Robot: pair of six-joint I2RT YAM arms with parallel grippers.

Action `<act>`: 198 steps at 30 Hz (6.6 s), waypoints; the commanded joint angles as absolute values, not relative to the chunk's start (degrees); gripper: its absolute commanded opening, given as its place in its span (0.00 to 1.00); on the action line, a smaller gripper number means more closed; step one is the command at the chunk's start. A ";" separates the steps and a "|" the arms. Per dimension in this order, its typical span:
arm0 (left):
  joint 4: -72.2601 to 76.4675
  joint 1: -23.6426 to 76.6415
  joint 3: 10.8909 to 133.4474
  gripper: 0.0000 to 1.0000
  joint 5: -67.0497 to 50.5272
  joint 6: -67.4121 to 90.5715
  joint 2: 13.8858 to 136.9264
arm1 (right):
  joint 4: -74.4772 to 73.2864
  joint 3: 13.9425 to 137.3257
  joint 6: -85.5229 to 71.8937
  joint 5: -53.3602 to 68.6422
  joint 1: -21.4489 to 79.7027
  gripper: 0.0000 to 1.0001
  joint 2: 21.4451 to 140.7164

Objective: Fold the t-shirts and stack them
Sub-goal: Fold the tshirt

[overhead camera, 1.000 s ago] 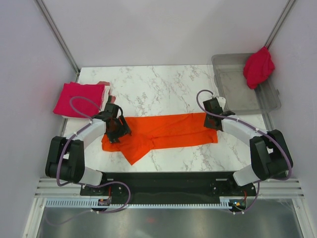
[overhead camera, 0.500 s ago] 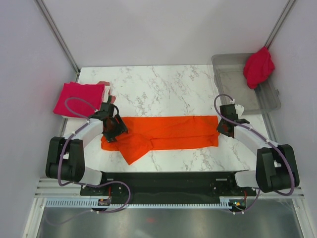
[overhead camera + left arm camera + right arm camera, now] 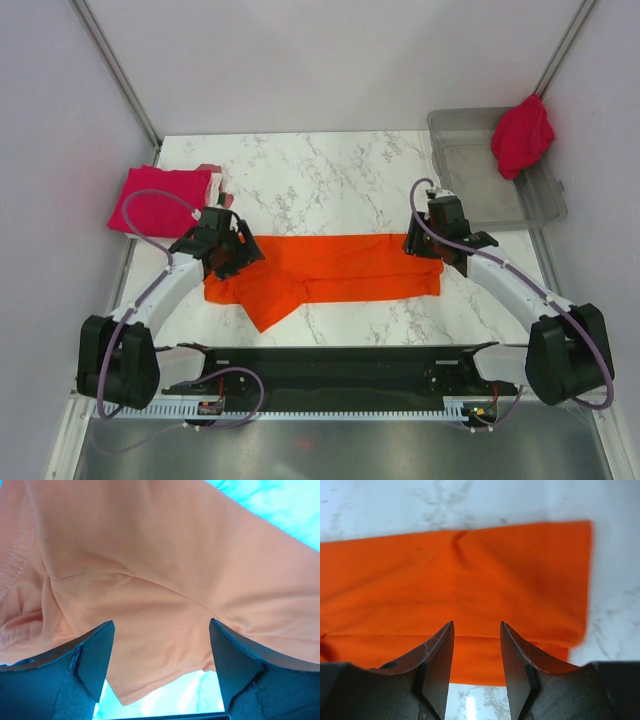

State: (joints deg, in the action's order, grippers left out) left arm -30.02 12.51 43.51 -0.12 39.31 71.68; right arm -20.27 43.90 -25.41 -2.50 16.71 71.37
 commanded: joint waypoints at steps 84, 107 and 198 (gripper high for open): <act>-31.90 15.64 83.94 0.82 -2.89 29.62 96.87 | -12.39 86.74 -25.49 29.17 25.93 0.61 120.66; -31.03 15.82 65.04 0.82 -6.50 29.62 82.88 | -19.25 108.62 -31.99 36.56 20.13 0.00 135.79; -5.36 52.57 23.29 0.56 -5.36 66.54 63.19 | -26.37 23.99 -46.93 8.17 37.71 0.00 58.18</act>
